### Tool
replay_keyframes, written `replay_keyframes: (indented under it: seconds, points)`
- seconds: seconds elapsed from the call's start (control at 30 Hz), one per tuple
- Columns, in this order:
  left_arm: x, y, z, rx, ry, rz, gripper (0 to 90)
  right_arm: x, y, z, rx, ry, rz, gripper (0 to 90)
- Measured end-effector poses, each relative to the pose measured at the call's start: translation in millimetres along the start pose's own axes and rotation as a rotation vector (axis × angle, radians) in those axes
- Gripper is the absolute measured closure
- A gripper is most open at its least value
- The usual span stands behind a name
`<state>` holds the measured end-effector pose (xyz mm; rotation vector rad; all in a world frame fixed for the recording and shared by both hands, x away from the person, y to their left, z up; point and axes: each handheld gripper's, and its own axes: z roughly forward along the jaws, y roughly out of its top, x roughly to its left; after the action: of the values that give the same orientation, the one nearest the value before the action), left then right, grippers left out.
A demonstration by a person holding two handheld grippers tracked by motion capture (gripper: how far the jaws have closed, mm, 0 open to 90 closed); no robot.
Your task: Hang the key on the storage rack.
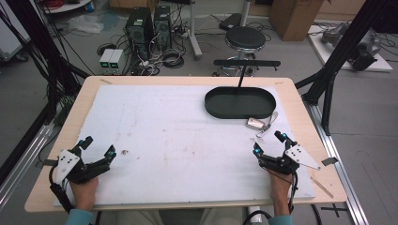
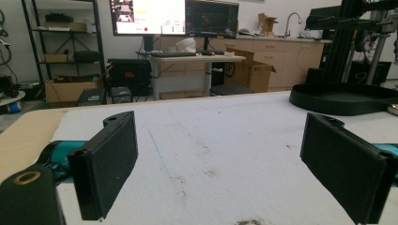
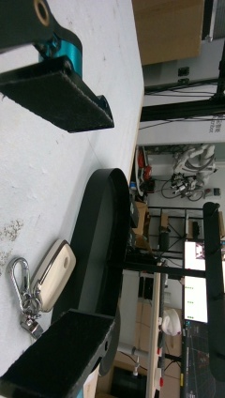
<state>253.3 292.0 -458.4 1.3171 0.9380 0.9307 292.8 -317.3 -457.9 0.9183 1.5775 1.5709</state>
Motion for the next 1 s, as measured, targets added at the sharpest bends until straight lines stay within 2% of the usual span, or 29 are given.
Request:
replay_keyframes:
  seconds: [0.47,0.6,0.7,0.77,0.8,0.87,0.93,1.0]
  points:
    - [-0.2,0.0,0.0,-0.001,0.000,0.002,11.9,-0.3,0.5,1.0,0.008,-0.005,0.002,5.7]
    - [-0.3,0.1,0.1,0.000,-0.001,0.005,11.9,0.4,0.6,0.9,0.012,-0.020,0.004,5.7]
    - [-0.4,0.2,0.2,0.001,0.000,0.005,11.9,-0.2,1.6,2.6,0.029,-0.027,0.009,5.7]
    - [-0.1,0.2,0.4,0.003,0.001,0.001,11.9,-1.7,2.8,4.7,0.046,-0.032,-0.003,5.7]
    - [-0.5,0.2,0.4,0.000,0.001,0.005,11.9,-2.6,5.8,6.7,0.070,-0.038,-0.026,5.7]
    - [-0.8,0.1,0.4,-0.001,0.001,0.008,11.9,-4.1,10.0,8.3,0.075,-0.033,-0.007,5.7]
    - [-0.7,0.1,0.5,-0.001,0.001,0.005,11.9,-5.3,12.2,9.2,0.074,-0.038,-0.012,5.8]
    - [-0.3,0.2,0.4,0.002,0.000,0.005,11.9,-8.1,19.1,12.4,0.106,-0.029,0.006,5.8]
